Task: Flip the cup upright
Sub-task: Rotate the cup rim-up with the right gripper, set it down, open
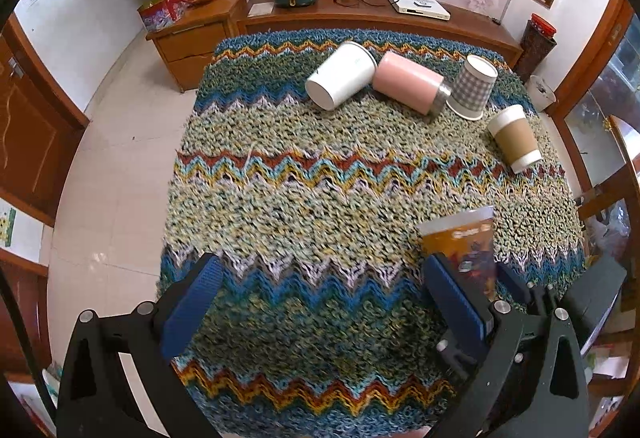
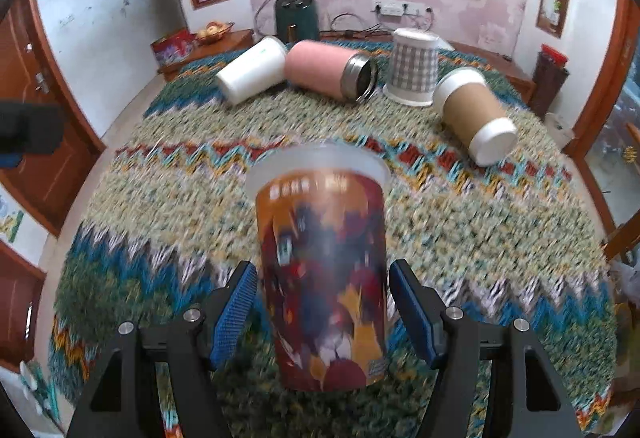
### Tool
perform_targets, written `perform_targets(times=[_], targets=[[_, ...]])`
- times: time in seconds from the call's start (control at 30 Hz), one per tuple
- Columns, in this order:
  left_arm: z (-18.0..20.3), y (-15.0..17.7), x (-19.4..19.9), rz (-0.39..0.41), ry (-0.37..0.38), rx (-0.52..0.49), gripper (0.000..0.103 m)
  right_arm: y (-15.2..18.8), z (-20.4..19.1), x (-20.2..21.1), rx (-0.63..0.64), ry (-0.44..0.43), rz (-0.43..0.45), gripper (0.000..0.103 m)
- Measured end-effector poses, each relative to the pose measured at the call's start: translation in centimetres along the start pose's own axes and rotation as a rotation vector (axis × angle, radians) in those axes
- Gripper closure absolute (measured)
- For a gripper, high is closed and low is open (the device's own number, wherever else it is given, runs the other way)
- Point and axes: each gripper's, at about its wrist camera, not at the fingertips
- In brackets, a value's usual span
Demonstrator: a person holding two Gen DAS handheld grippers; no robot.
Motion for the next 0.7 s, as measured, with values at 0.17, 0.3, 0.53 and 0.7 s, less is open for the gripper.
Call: perform_targets(times=[0.17, 0.3, 0.53, 0.7], targets=[[1.0, 1.5, -0.2, 0.001, -0.015, 0.03, 0.002, 2.1, 0.3, 0.6, 0.018, -0.071, 0.016, 0.022], [1.8, 2.5, -0.2, 0.003, -0.016, 0.053, 0.002, 3.1, 0.9, 0.9, 0.03, -0.081, 0.002, 0.022], [3.9, 3.8, 0.1, 0.012, -0.019, 0.06, 0.002, 4.3, 2.9, 2.8, 0.034, -0.081, 0.006, 0.022], [5.6, 4.1, 0.3, -0.001, -0.007, 0.057, 0.002, 4.6, 4.5, 4.4, 0.031, -0.066, -0.019, 0.022]])
Point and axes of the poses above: each gripper's, at about its wrist camera, not at the fingertips, and x roughly against the way its jaws point, z to its right, y to its underside, and after that the axes turned 8 degrees about -z, right-handed
